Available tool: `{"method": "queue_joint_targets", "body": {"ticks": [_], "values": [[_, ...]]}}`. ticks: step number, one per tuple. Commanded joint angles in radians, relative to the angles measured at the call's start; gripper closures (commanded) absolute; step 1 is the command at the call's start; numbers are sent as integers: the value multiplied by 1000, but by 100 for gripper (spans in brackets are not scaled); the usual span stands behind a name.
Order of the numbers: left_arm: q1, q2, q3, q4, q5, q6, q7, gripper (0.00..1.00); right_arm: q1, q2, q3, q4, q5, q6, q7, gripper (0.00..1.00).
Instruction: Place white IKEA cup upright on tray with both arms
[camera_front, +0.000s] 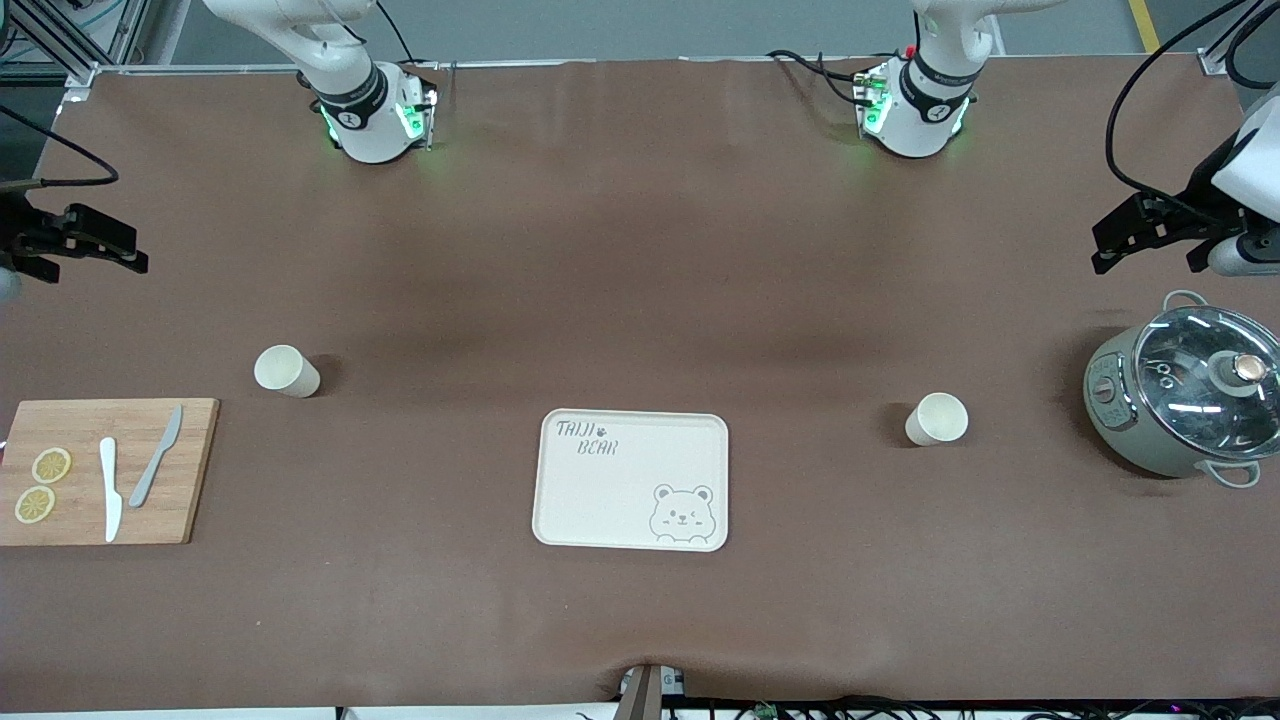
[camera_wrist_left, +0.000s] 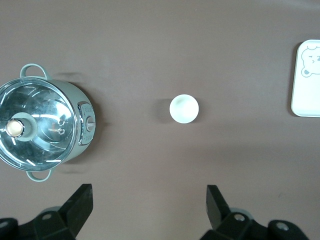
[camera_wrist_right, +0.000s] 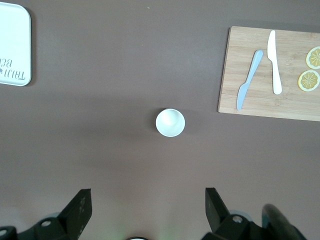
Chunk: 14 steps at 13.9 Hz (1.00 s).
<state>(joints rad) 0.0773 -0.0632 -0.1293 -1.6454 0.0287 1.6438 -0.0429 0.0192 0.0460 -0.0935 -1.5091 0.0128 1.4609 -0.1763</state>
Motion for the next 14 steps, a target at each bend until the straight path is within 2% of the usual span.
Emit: {"method": "queue_joint_targets", "body": {"ticks": [1, 7, 12, 14], "values": [[5, 10, -1, 27, -9, -24, 2, 0, -2, -5, 3, 12, -17, -13, 12, 0], [6, 86, -1, 75, -7, -24, 3, 0, -2, -5, 3, 12, -17, -13, 12, 0], [4, 187, -4, 62, -21, -3, -9, 0, -1, -5, 3, 12, -16, -13, 11, 0], [-1, 206, -4, 23, -13, 42, -17, 0, -1, -5, 3, 12, -16, -13, 11, 0]]}}
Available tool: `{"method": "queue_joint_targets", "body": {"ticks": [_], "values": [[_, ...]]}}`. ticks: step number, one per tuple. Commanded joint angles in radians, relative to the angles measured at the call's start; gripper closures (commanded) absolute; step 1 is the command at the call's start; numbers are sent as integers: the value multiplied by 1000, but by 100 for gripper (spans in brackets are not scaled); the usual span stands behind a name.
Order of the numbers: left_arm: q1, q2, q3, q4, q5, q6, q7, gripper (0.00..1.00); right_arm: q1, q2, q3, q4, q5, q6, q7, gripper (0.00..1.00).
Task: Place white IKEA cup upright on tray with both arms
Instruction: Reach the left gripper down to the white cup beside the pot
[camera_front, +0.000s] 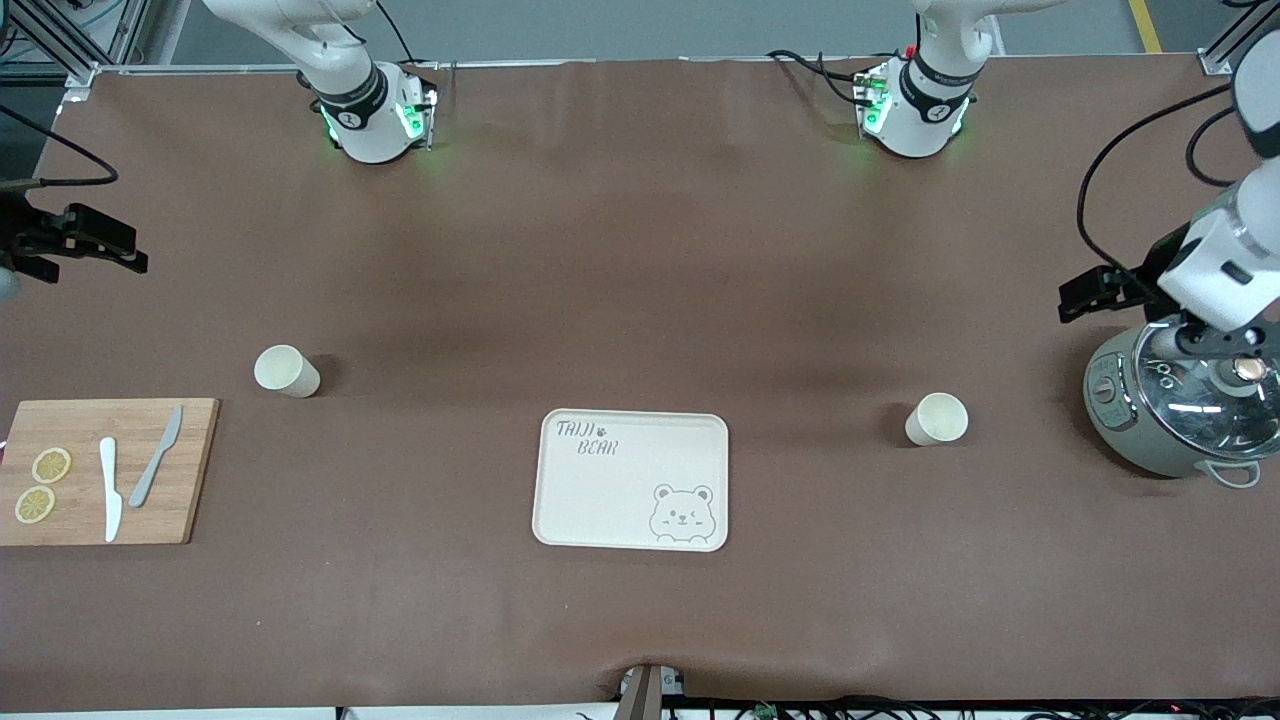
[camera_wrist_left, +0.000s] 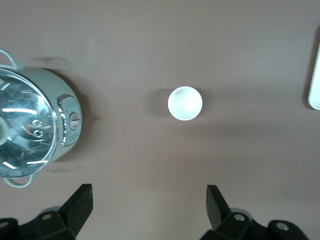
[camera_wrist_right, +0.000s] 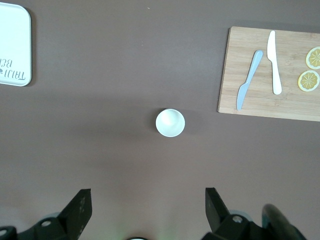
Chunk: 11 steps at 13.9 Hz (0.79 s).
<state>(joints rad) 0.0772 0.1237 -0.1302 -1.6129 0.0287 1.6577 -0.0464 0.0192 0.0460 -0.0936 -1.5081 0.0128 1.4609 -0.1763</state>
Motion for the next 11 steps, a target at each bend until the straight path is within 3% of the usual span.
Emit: {"method": "queue_joint_targets", "body": {"ticks": [1, 4, 7, 11], "values": [[0, 17, -5, -50, -13, 68, -22, 0, -1, -5, 3, 9, -16, -14, 9, 0], [-7, 17, -11, -180, -9, 207, -96, 0, -1, -5, 3, 9, -16, -14, 8, 0], [-5, 31, -12, -332, -9, 435, -124, 0, -1, -3, 3, 9, -16, -14, 8, 0], [-22, 151, -17, -355, -9, 600, -139, 0, -4, -2, 3, 8, -14, -14, 8, 0]]}}
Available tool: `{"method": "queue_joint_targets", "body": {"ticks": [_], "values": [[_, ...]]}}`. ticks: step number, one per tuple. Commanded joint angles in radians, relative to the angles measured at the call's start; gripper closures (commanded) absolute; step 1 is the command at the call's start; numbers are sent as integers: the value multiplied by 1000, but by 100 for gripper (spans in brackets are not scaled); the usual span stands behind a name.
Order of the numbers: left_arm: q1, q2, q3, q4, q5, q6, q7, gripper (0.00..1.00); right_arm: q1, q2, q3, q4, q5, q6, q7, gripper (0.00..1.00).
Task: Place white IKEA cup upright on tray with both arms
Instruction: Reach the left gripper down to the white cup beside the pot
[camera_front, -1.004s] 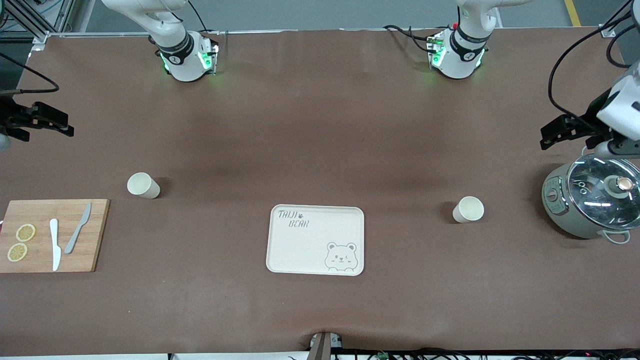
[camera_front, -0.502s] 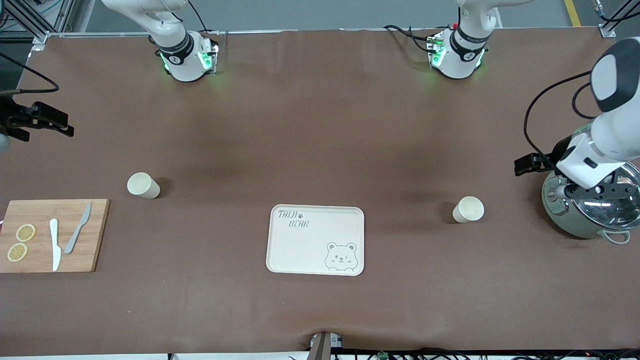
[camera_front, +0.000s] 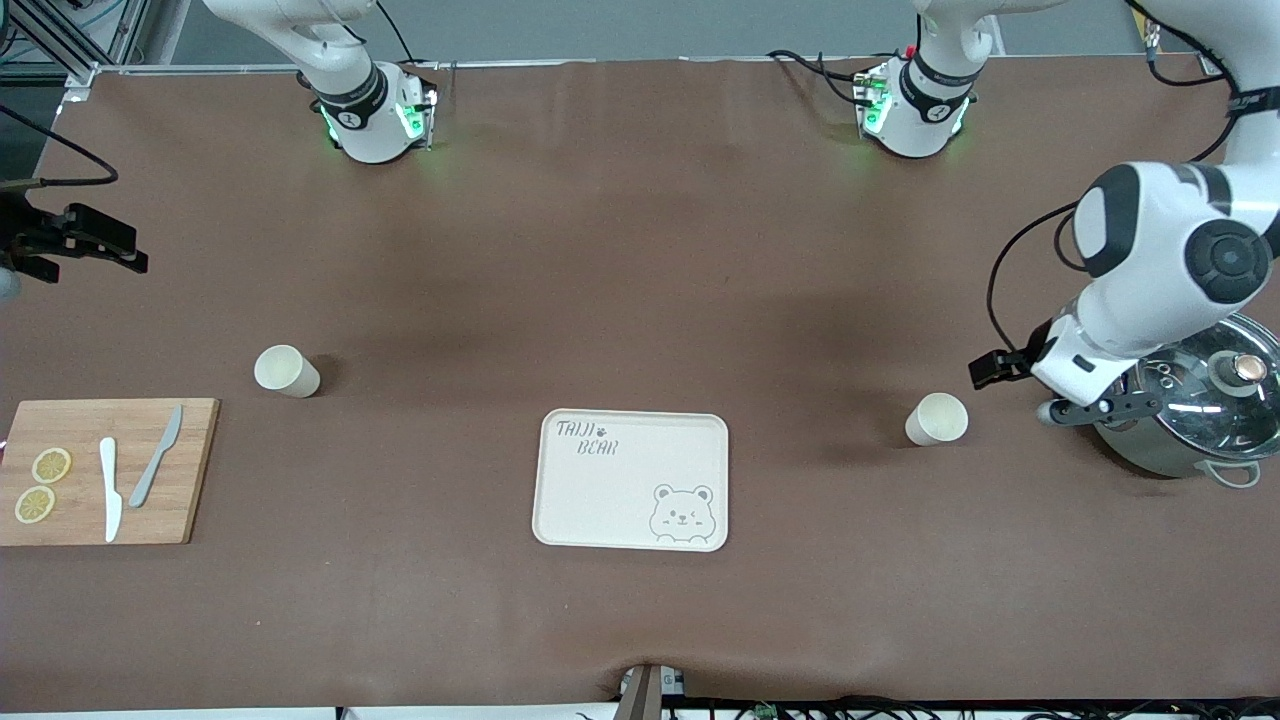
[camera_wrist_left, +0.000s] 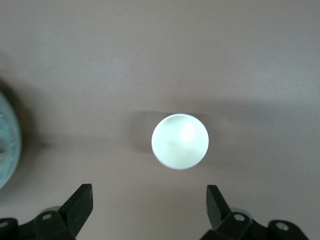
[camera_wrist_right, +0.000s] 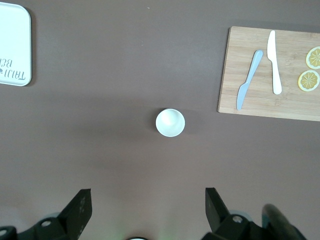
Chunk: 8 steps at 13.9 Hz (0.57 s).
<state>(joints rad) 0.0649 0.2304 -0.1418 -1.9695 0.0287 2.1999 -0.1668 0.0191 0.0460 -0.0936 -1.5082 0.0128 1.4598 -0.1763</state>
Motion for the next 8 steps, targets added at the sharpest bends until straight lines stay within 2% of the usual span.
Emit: {"method": "queue_joint_targets", "body": {"ticks": [1, 8], "values": [[-10, 67, -5, 1, -7, 69, -19, 1, -4, 1, 3, 8, -11, -12, 8, 0], [1, 167, 2, -20, 25, 159, -19, 14, -22, 35, 3, 10, -1, 17, 6, 0]]}}
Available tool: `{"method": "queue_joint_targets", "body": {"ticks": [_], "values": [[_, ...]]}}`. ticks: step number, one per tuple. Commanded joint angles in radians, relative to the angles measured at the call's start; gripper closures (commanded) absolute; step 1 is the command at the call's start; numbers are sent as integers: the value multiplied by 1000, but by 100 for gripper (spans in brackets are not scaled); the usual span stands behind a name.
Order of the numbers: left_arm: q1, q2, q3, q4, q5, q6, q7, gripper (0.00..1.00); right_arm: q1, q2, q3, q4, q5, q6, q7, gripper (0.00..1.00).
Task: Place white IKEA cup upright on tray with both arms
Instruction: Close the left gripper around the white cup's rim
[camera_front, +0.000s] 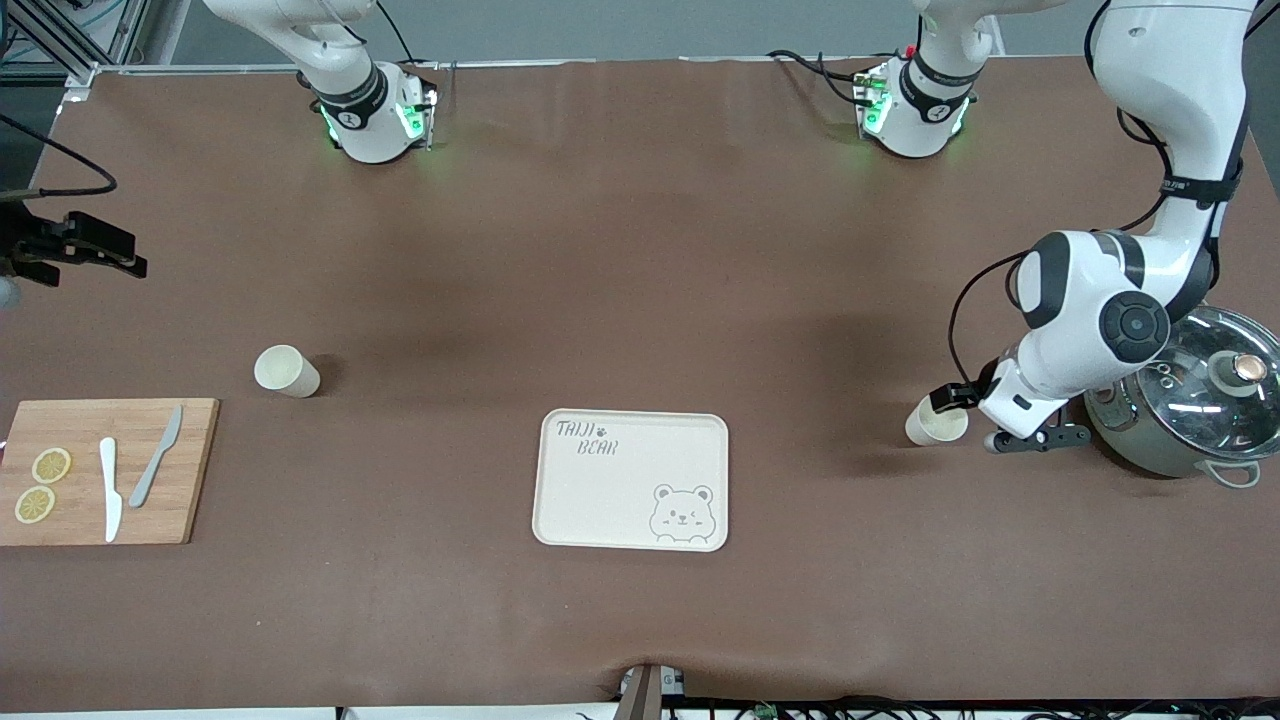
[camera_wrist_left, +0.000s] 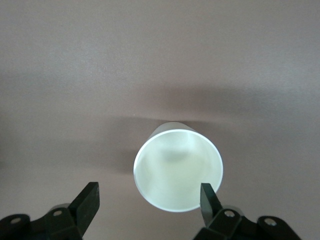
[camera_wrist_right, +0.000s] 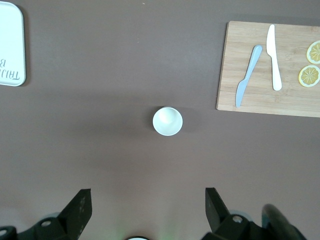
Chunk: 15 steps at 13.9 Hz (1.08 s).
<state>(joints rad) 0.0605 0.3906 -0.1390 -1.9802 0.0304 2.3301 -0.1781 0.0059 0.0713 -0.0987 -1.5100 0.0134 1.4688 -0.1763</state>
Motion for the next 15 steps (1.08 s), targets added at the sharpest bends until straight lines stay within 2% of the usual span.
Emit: {"method": "queue_joint_targets", "body": {"ticks": [1, 2, 4, 8, 14, 15], "values": [[5, 14, -1, -8, 23, 35, -8, 17, 0, 9, 10, 13, -1, 10, 8, 0], [5, 22, 1, -3, 25, 37, -8, 25, 0, 9, 10, 13, -1, 10, 8, 0], [5, 40, 1, 0, 23, 47, -8, 56, 3, 9, 11, 13, -1, 10, 8, 0], [4, 65, 1, 12, 23, 58, -9, 100, -6, 9, 13, 11, 2, 8, 8, 0], [-13, 62, -10, 76, 23, 40, -8, 100, 22, 13, 13, 11, 11, 10, 1, 0], [-37, 62, -10, 96, 23, 29, -9, 100, 20, 45, 13, 11, 20, 12, 6, 0]]}}
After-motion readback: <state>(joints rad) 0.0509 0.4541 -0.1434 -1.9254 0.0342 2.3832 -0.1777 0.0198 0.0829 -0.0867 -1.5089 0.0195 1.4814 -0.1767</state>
